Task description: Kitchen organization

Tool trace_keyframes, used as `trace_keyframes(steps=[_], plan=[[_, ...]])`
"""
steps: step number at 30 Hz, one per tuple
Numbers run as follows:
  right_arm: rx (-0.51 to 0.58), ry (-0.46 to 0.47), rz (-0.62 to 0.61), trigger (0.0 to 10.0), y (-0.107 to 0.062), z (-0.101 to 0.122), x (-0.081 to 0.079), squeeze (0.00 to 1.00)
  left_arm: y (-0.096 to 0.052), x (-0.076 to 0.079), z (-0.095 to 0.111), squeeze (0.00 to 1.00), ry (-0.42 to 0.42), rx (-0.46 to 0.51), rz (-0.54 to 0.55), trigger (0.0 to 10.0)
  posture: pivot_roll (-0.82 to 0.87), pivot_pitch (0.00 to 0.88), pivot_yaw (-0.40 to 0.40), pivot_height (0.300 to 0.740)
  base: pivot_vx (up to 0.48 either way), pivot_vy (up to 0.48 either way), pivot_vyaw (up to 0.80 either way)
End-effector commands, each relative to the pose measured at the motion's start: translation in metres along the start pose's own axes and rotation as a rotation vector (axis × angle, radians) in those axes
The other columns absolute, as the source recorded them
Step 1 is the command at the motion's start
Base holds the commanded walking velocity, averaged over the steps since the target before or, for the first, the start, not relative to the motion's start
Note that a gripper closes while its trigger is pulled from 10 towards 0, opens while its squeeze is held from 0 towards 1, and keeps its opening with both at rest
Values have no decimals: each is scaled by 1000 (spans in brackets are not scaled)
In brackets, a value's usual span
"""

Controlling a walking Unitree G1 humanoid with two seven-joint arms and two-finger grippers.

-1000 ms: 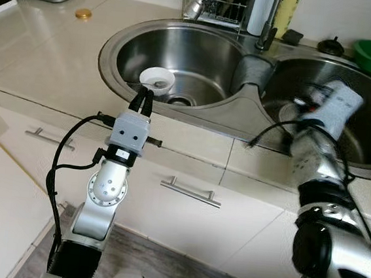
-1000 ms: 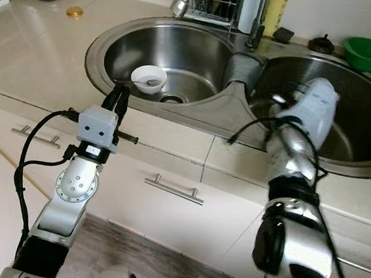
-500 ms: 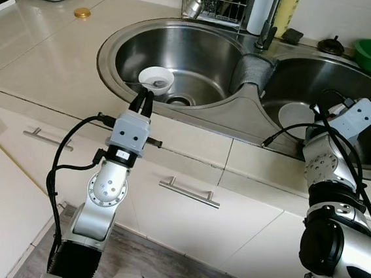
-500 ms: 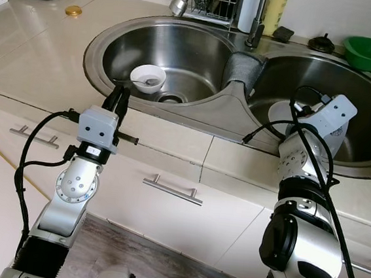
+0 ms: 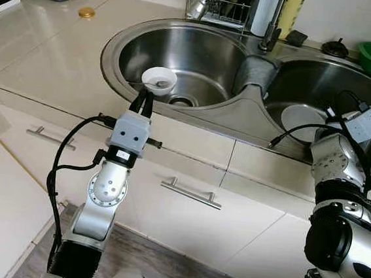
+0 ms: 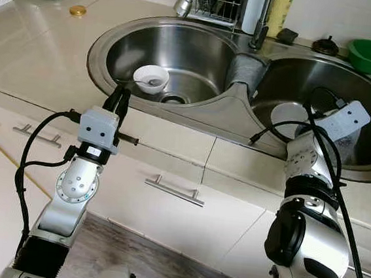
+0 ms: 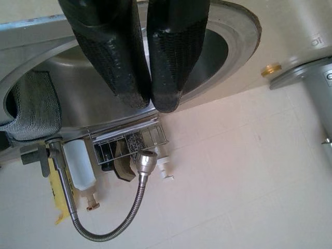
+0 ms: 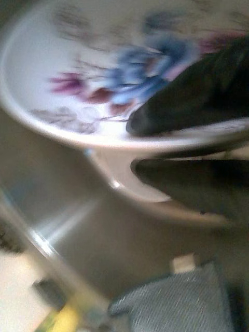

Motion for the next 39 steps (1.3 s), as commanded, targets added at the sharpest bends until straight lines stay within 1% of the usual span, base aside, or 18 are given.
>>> trace_keyframes(steps=[1, 7, 8, 9, 11, 13, 14, 15, 18, 19, 20, 24, 27, 30, 31, 35, 38, 39], plan=[[-54, 2, -56, 10000, -1, -16, 15, 1000, 1, 4, 0, 0, -3, -3, -18, 10000, 175, 0, -29, 740, 0, 0, 0], [-44, 5, -38, 10000, -2, -16, 11, 1000, 2, 4, 0, 0, -3, -4, -19, 10000, 177, 0, -29, 740, 0, 0, 0], [-42, 1, -29, 10000, -2, -16, 9, 1000, 2, 4, 0, 0, -2, -4, -19, 10000, 178, 0, -30, 740, 0, 0, 0], [-36, 5, 9, 10000, -4, -16, 3, 1000, 2, 4, -1, 0, 0, -4, -18, 10000, 178, 0, -30, 740, 0, 0, 0], [-35, 7, 18, 10000, -4, -16, 2, 1000, 2, 4, -1, 0, 0, -4, -18, 10000, 178, 0, -30, 740, 0, 0, 0], [-20, -6, 102, 10000, -7, -15, -10, 1000, 2, 3, -1, 0, 1, -4, -18, 10000, 177, 0, -29, 740, 0, 0, 0], [-20, -6, 102, 10000, -7, -15, -10, 1000, 2, 3, -1, 0, 1, -4, -18, 10000, 177, 0, -29, 740, 0, 0, 0], [-9, -19, 176, 10000, -10, -15, -22, 1000, 2, 3, -1, 0, 1, -4, -18, 10000, 174, 0, -27, 740, 0, 0, 0], [9, -42, 348, 10000, -20, -15, -47, 1000, 2, 4, -1, 0, 1, -4, -21, 10000, 173, 0, -26, 740, 0, 0, 0], [9, -42, 348, 10000, -20, -15, -47, 1000, 2, 4, -1, 0, 1, -4, -21, 10000, 173, 0, -26, 740, 0, 0, 0], [14, -45, 385, 10000, -23, -15, -52, 1000, 2, 4, -1, 0, 1, -4, -22, 10000, 174, 0, -26, 740, 0, 0, 0], [27, -57, 415, 10000, -27, -16, -55, 1000, 2, 4, -1, 0, 2, -4, -21, 10000, 177, 0, -28, 740, 0, 0, 0], [57, -97, 430, 10000, -31, -16, -55, 1000, 2, 3, -1, 0, 2, -4, -20, 10000, 178, 0, -29, 740, 0, 0, 0], [140, -218, 482, 10000, -44, -13, -59, 1000, 1, 3, 0, 0, -8, 3, -18, 10000, 175, 0, -29, 740, 0, 0, 0], [168, -253, 499, 10000, -50, -13, -61, 0, 1, 3, 1, 0, -12, 5, -18, 10000, 174, 0, -29, 740, 0, 0, 0], [239, -326, 542, 10000, -63, -11, -64, 0, 1, 3, 1, 0, -32, 2, -11, 10000, 166, 0, -27, 740, 0, 0, 0], [282, -405, 582, 10000, -77, -18, -64, 0, 3, 3, 0, 0, -70, -14, -1, 10000, 161, 0, -25, 740, 0, 94, 0], [285, -420, 590, 10000, -79, -20, -64, 0, 3, 3, 0, 0, -72, -14, -4, 10000, 161, 0, -25, 740, 0, 281, 0]])
Point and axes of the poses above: a point about 5 cm out from each wrist's last joint towards the gripper, its own y axis pointing out of the wrist towards the gripper, its own z axis along the axis of the wrist's last joint, x = y × z, the point moved 1 cm from there along y, pointing out of the wrist towards the gripper, and after that the axes turned 3 degrees about -y, right-handed, at the moved point
